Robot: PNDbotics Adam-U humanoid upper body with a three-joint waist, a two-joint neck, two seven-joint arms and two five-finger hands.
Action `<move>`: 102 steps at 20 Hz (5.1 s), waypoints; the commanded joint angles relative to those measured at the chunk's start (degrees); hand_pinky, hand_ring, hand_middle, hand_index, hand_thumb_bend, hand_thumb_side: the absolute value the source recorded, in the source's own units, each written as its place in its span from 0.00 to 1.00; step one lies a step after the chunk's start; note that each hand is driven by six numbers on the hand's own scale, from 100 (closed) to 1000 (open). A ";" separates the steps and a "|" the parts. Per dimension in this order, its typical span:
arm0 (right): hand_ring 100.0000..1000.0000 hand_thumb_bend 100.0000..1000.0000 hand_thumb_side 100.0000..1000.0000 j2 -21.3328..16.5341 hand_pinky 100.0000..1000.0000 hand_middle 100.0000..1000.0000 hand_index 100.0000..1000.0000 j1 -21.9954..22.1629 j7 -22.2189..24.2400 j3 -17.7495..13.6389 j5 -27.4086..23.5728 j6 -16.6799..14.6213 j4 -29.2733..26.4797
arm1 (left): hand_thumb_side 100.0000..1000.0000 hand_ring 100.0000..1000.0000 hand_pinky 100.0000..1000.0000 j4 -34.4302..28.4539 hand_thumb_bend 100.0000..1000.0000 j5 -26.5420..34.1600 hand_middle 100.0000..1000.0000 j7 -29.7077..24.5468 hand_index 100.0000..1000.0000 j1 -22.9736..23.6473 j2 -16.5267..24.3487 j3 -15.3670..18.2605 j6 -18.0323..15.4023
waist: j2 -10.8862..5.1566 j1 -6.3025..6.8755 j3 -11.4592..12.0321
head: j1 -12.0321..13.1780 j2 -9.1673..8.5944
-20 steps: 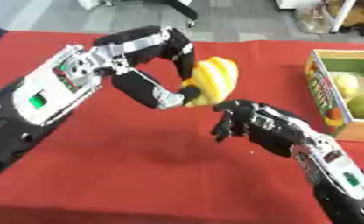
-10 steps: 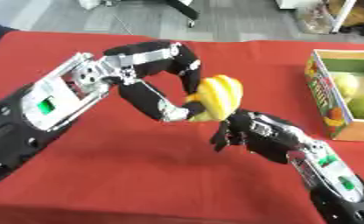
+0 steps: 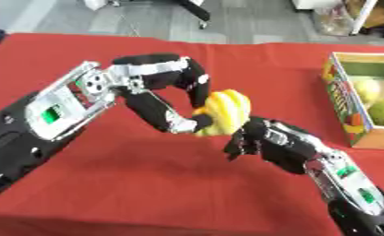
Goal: Pick up the objects with one hand, pass them to the other hand, and then place them into the box on the other side of the table.
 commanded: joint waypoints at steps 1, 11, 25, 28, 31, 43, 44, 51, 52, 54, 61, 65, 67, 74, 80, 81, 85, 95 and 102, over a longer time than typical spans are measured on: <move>0.64 0.37 0.47 -0.20 0.62 0.45 0.82 -0.61 -0.41 -0.34 -0.42 -0.17 -0.55 | 0.05 0.49 0.60 -0.12 0.09 0.00 0.39 -0.32 0.36 -1.26 1.72 0.29 1.39 | -1.23 0.84 -0.02 | 0.11 0.31; 0.64 0.35 0.48 -0.03 0.62 0.44 0.82 -0.71 -0.59 -0.25 0.50 -0.47 -1.07 | 0.05 0.47 0.59 0.67 0.10 0.43 0.39 -1.62 0.36 -3.42 0.96 -1.44 5.82 | -1.39 0.87 -0.33 | 0.31 0.31; 0.64 0.34 0.48 0.66 0.62 0.44 0.80 -1.59 -0.02 0.19 0.98 -0.42 -2.03 | 0.04 0.50 0.60 1.02 0.09 1.63 0.39 0.54 0.36 -4.29 -0.73 -2.17 7.38 | -1.37 0.84 -0.82 | 0.40 0.31; 0.64 0.34 0.48 0.42 0.62 0.44 0.79 -1.62 0.41 0.30 1.10 -0.42 -2.65 | 0.04 0.52 0.60 0.97 0.09 1.51 0.39 0.49 0.36 -4.32 -0.92 -2.37 7.47 | -1.36 0.82 -0.89 | 0.47 0.31; 0.64 0.33 0.48 0.26 0.62 0.44 0.76 -1.58 0.72 0.31 1.36 -0.53 -3.30 | 0.04 0.53 0.61 1.05 0.09 1.22 0.40 0.44 0.36 -4.24 -0.96 -2.44 7.50 | -1.35 0.82 -0.93 | 0.51 0.31; 0.57 0.00 0.14 -0.05 0.59 0.37 0.31 -1.32 -5.53 -0.07 3.02 -0.50 -3.78 | 0.05 0.56 0.62 1.49 0.10 -0.05 0.42 -0.32 0.39 -4.03 -0.84 -2.38 7.54 | -1.35 0.80 -0.90 | 0.74 0.31; 0.57 0.00 0.11 -0.07 0.59 0.36 0.29 -1.28 -6.39 -0.04 3.16 -0.41 -3.77 | 0.05 0.57 0.62 1.48 0.11 -0.34 0.42 -0.42 0.39 -4.01 -0.74 -2.30 7.46 | -1.35 0.80 -0.88 | 0.75 0.31; 0.55 0.00 0.00 -0.21 0.59 0.33 0.19 -0.89 -11.09 -0.23 3.52 -0.03 -3.51 | 0.10 0.61 0.64 1.73 0.18 -2.75 0.50 -1.88 0.47 -3.68 0.09 -1.47 6.56 | -1.35 0.81 -0.78 | 0.85 0.31; 0.55 0.00 0.00 -0.23 0.59 0.33 0.18 -0.85 -11.34 -0.23 3.52 -0.07 -3.52 | 0.11 0.61 0.65 1.77 0.20 -3.01 0.51 -2.12 0.48 -3.66 0.19 -1.33 6.42 | -1.35 0.80 -0.76 | 0.85 0.31; 0.55 0.00 0.00 -0.25 0.59 0.33 0.18 -0.77 -11.68 -0.28 3.54 -0.14 -3.45 | 0.12 0.62 0.65 1.81 0.21 -3.53 0.51 -2.52 0.49 -3.67 0.36 -1.05 6.13 | -1.35 0.80 -0.71 | 0.89 0.31; 0.59 0.02 0.21 -0.34 0.61 0.37 0.41 -0.77 -11.40 -0.03 3.07 0.29 -3.38 | 0.06 0.60 0.64 1.98 0.06 -3.50 0.47 -2.19 0.44 -3.64 0.23 -0.92 5.82 | -1.35 0.77 -0.67 | 0.92 0.31; 0.63 0.14 0.37 -0.36 0.63 0.41 0.53 -0.82 -6.89 0.18 2.22 0.08 -3.73 | 0.05 0.58 0.64 1.92 0.01 -3.41 0.45 -1.29 0.42 -3.62 0.31 -0.99 5.91 | -1.35 0.79 -0.69 | 0.94 0.31; 0.63 0.16 0.39 -0.37 0.63 0.42 0.56 -0.88 -5.03 0.19 1.67 -0.16 -3.85 | 0.04 0.58 0.63 1.90 0.00 -3.35 0.45 -1.03 0.42 -3.61 0.27 -1.02 5.94 | -1.35 0.80 -0.69 | 0.90 0.31; 0.66 0.24 0.44 -0.42 0.65 0.44 0.63 -1.01 -0.91 0.31 -0.48 -1.04 -4.70 | 0.04 0.57 0.63 1.85 0.01 -3.36 0.44 -0.31 0.41 -3.65 0.24 -1.02 6.24 | -1.35 0.78 -0.68 | 0.98 0.31; 0.71 0.31 0.40 -0.51 0.67 0.49 0.72 -0.90 6.35 0.42 -4.59 -2.72 -5.19 | 0.03 0.57 0.63 1.84 0.00 -3.43 0.44 -0.10 0.41 -3.65 0.36 -1.04 6.35 | -1.39 0.77 -0.65 | 1.09 0.31; 0.71 0.32 0.39 -0.53 0.68 0.49 0.74 -0.86 7.36 0.37 -5.14 -2.99 -5.18 | 0.03 0.57 0.62 1.86 0.00 -3.45 0.44 -0.11 0.41 -3.63 0.40 -1.03 6.35 | -1.39 0.78 -0.65 | 1.10 0.31; 0.72 0.32 0.37 -0.65 0.68 0.50 0.76 -0.65 11.17 0.17 -7.02 -3.93 -5.70 | 0.03 0.57 0.62 2.08 0.00 -3.49 0.44 -0.16 0.41 -3.42 0.73 -1.07 6.41 | -1.39 0.77 -0.68 | 1.29 0.31; 0.71 0.33 0.43 -0.77 0.67 0.49 0.75 -0.46 10.55 -0.31 -6.42 -3.72 -5.81 | 0.02 0.57 0.61 2.99 0.00 -4.40 0.44 -0.38 0.41 -3.18 0.86 -1.52 6.63 | -1.44 0.77 -0.72 | 1.47 0.31; 0.69 0.34 0.47 -0.55 0.67 0.48 0.76 -0.64 1.05 0.00 -4.87 0.30 -4.64 | 0.01 0.57 0.61 2.42 0.00 -5.39 0.44 -0.50 0.41 -3.42 0.81 -1.43 6.43 | -1.41 0.77 -0.68 | 1.38 0.31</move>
